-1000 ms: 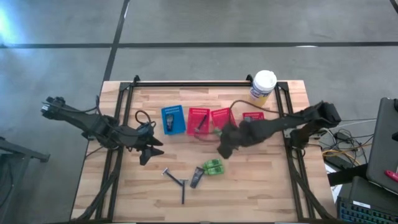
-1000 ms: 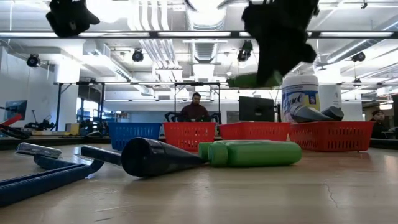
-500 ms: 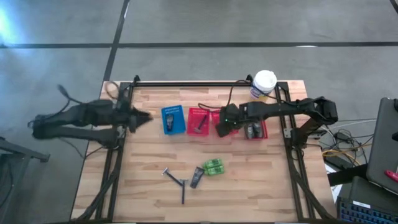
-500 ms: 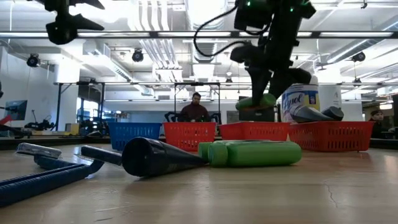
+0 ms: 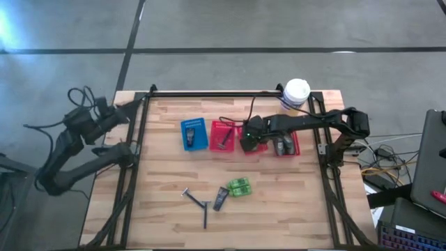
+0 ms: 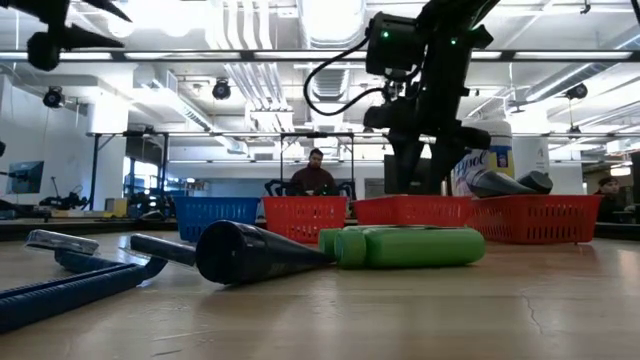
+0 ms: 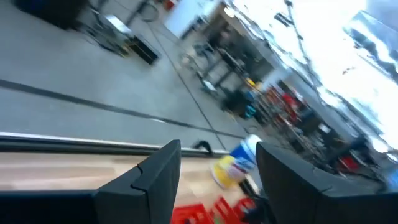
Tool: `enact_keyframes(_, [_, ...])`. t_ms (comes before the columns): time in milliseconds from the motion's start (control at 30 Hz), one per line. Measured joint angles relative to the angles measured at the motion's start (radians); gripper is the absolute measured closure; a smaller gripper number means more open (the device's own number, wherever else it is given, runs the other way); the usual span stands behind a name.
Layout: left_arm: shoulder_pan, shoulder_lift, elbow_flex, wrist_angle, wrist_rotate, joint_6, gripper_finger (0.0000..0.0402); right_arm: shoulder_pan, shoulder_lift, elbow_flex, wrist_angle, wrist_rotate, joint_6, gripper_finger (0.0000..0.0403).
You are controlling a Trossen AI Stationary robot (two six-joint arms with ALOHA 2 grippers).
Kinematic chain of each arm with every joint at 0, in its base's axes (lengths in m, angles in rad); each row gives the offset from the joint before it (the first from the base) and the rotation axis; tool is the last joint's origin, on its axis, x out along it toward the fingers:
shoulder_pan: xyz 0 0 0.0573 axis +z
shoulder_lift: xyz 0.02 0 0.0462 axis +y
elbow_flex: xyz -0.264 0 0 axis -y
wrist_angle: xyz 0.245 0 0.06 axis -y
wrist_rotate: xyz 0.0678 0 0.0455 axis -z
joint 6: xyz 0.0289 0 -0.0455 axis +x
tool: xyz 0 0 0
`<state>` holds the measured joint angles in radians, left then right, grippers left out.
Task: Pick & Place Travel size toiletries
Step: Put the shampoo into the middle red bin
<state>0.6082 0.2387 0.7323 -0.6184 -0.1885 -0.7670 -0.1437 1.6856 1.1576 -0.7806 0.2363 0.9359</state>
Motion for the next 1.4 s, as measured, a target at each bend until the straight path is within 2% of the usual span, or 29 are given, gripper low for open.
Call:
enact_keyframes(200, [0.153, -0.047, -0.074, 0.0, 0.002, 0.0, 0.0189, 0.014, -0.032, 0.003, 0.008, -0.012, -0.079, 0.0117])
enact_keyframes(367, [0.271, -0.107, -0.186, -0.002, 0.004, 0.0, 0.0188, 0.124, -0.071, 0.042, 0.004, -0.139, -0.38, 0.0101])
enact_keyframes(500, [0.371, -0.172, -0.298, -0.006, 0.006, 0.0, 0.0188, 0.244, -0.074, 0.053, 0.005, -0.222, -0.538, 0.0102])
enact_keyframes(700, [0.51, -0.236, -0.419, -0.03, 0.005, 0.0, 0.0188, 0.342, -0.021, 0.052, 0.019, -0.222, -0.533, 0.0126])
enact_keyframes(967, [0.692, -0.236, -0.496, -0.056, 0.009, 0.0, 0.0188, 0.348, 0.082, 0.051, 0.105, -0.221, -0.551, 0.0154])
enact_keyframes(1167, [0.857, -0.237, -0.543, -0.056, 0.008, 0.0, 0.0188, 0.351, 0.178, 0.091, 0.11, -0.218, -0.663, 0.0151])
enact_keyframes(1400, [0.877, -0.237, -0.563, -0.074, 0.015, 0.0, 0.0188, 0.35, 0.267, 0.16, 0.106, -0.224, -0.741, 0.0142])
